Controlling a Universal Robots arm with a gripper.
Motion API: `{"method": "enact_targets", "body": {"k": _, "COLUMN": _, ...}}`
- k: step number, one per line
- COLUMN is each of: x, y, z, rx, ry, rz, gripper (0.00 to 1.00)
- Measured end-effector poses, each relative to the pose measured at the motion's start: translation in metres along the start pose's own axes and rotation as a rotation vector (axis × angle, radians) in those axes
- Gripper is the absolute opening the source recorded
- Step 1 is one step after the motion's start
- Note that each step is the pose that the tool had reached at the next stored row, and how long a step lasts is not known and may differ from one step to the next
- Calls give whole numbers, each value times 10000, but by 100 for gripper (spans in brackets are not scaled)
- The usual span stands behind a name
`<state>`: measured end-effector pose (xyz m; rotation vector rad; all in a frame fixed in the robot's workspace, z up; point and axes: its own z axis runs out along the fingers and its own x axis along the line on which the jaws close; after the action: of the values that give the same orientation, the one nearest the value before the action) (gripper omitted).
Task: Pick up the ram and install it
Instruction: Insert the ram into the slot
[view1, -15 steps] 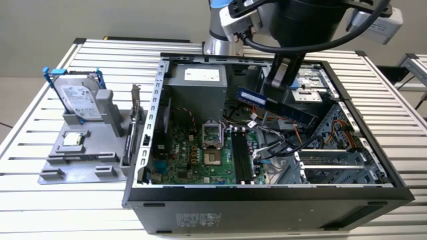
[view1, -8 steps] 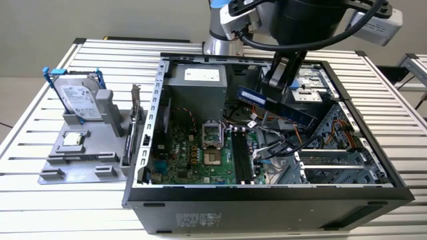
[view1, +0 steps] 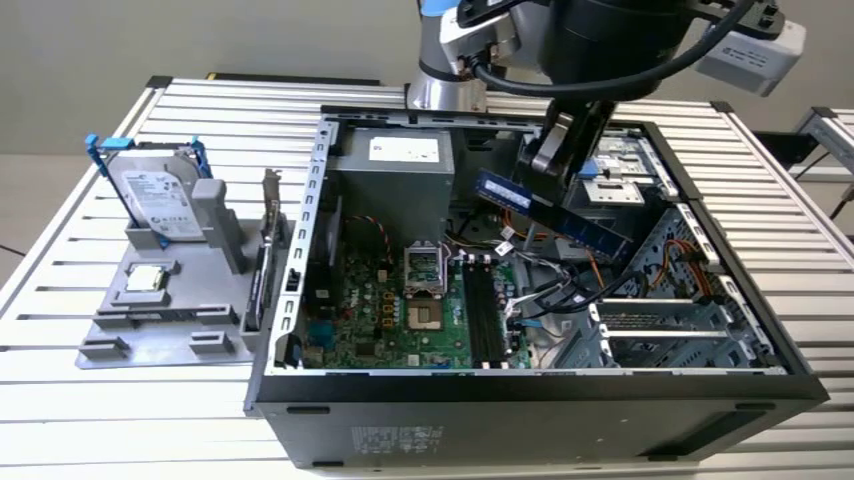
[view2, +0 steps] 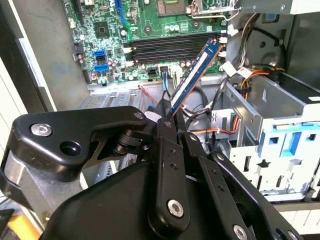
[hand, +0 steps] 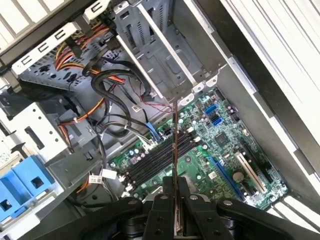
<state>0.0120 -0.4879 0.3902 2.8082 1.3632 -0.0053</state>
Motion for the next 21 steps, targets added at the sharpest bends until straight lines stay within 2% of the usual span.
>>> {"method": "enact_targets", "body": {"k": 21, "x": 0, "y": 0, "z": 0, "rx": 21, "ry": -29, "rz": 1770, "gripper": 0}}
